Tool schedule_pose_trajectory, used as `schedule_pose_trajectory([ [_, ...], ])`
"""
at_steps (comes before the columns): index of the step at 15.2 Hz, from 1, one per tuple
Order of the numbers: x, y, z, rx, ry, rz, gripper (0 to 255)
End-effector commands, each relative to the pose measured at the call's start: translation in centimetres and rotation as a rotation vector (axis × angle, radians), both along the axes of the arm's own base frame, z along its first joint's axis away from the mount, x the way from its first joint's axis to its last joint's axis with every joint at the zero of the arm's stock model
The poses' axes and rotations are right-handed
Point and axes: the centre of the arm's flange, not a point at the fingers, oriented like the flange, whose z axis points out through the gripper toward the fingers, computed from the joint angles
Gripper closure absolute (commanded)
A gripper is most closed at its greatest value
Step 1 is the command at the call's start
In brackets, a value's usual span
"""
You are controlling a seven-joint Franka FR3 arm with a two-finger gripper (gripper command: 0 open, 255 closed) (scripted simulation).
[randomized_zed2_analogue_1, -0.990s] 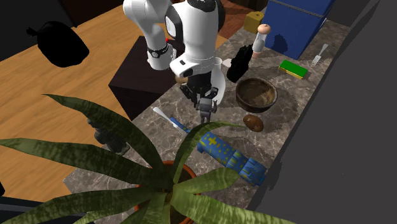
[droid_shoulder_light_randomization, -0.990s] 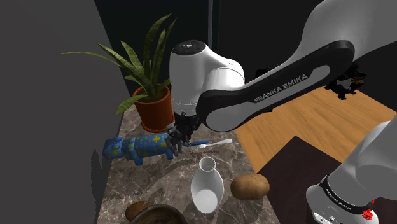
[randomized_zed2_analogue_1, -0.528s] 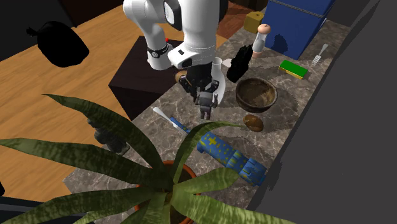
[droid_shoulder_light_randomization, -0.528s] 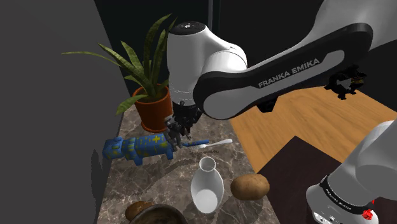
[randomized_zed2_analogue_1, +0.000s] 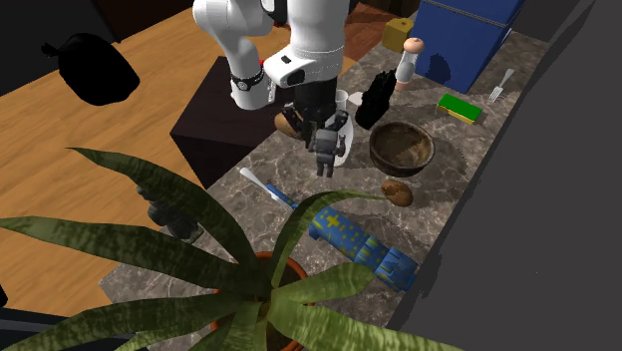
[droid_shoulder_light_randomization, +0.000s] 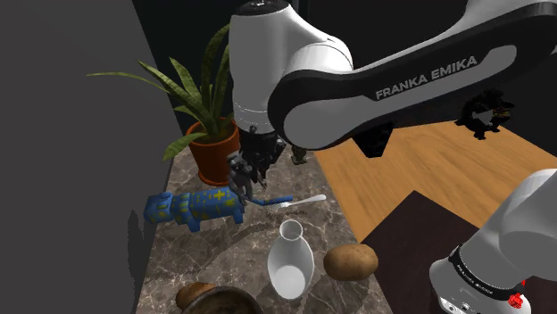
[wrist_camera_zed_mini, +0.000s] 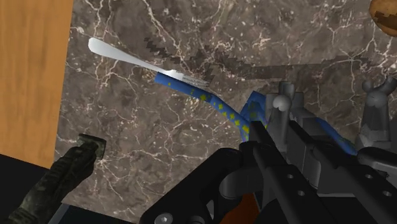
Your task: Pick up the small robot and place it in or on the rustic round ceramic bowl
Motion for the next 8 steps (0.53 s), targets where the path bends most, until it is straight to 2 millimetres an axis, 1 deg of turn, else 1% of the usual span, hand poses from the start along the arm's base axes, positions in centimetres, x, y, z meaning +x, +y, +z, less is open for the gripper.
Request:
schedule_pose_trajectory([
  [1, -1.3, 1.5, 0.2, 0.0, 0.0, 0.0, 255],
  [8, -7.5, 8.3, 0.7, 0.0, 0.0, 0.0, 255],
])
